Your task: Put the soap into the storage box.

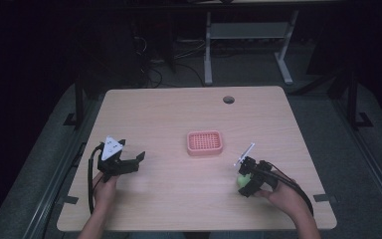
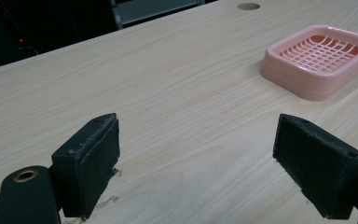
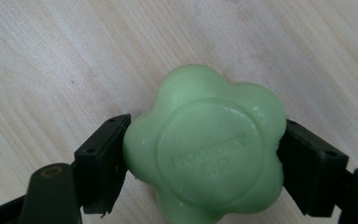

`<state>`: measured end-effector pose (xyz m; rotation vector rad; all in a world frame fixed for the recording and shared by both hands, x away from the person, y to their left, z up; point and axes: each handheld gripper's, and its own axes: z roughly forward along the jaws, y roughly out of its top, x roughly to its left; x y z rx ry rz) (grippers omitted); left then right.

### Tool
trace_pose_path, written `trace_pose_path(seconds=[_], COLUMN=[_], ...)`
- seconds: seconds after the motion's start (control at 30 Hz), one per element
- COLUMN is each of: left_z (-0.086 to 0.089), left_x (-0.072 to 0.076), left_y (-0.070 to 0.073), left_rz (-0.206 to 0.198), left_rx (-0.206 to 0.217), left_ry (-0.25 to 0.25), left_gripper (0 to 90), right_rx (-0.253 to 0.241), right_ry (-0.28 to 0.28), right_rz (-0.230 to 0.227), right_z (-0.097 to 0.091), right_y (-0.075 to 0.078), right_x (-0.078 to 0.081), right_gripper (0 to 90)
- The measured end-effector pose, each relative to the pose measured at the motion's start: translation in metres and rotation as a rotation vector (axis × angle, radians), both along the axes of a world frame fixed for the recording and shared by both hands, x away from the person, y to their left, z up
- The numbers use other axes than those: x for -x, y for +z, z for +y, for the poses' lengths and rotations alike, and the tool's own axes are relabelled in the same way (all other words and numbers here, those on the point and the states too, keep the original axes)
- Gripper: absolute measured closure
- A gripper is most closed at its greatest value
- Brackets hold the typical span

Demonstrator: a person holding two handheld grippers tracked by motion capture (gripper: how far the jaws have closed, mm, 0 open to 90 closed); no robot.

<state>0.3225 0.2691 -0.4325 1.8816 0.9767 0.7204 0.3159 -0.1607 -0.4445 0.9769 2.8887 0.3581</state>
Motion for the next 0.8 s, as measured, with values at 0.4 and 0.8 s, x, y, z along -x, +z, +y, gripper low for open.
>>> trace_pose_path(seconds=[0.4, 0.8], left_z=[0.0000, 0.0007], left_x=[0.0000, 0.0003], left_y=[0.0000, 0.0006], left_rz=[-0.003, -0.002], left_rx=[0.000, -0.001], left_ry=[0.002, 0.006], left_gripper=[14.3, 14.3], right_rx=[0.006, -0.007], right_ry=[0.007, 0.012], right_rz=[-0.005, -0.039], right_z=[-0.0003, -0.0035], right_y=[-0.0006, 0.0022], right_x=[0.0004, 0.0026], right_gripper=[25.5, 25.9])
